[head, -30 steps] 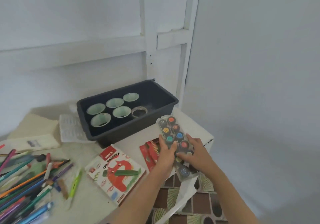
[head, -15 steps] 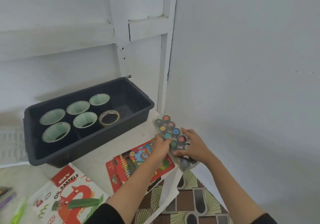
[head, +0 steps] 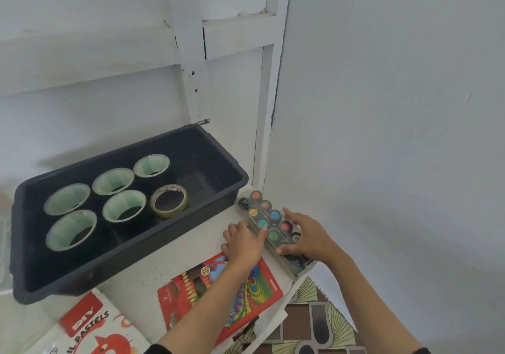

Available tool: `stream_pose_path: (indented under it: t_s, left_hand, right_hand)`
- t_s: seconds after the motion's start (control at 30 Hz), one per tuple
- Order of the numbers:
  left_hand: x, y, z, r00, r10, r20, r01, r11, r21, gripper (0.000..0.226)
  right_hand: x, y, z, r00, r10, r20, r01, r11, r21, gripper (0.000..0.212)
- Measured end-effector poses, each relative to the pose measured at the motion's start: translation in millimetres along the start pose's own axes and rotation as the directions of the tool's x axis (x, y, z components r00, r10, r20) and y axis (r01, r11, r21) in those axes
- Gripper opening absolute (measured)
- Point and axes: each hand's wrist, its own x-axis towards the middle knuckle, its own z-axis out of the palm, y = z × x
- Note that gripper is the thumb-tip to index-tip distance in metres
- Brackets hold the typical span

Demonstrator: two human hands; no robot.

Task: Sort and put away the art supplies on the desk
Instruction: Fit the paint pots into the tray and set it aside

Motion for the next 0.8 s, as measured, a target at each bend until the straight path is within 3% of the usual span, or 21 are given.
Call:
stream_pose_path:
  t_s: [0.13,0.23,0.5,0.8]
  left_hand:
    - [9.3,-3.0,-10.2,0.993,-0.027,-0.116,0.011,0.99,-0.139,0.08]
    - [18.0,-4.6,-15.7,0.997,-0.016,-0.069,0.006,0.99,-0.141,0.106]
    - [7.3,-24.5,-20.3,0.998,-0.001,-0.07,-0.009,0.99,-0.139,0.098]
    - [-7.4,-41.5,-24.5,0.991,0.009,-0.132,-0.018,0.998,-0.068,0.092]
  right_hand:
    - [1.8,-7.3,13.0,0.999,-0.039,0.008,0.04,0.995,-0.094,0.093]
    - [-3.6,-12.1,27.2,0.995,-0.027,-0.098,0.009,0.983,-0.184,0.093]
    - [-19.3,-22.9,45.0,0.984,-0.101,-0.147,0.057,0.96,-0.276,0.084]
    - [-25.3,-34.7,65.0,0.988,-0.048,-0.147,0.006,0.96,-0.279,0.086]
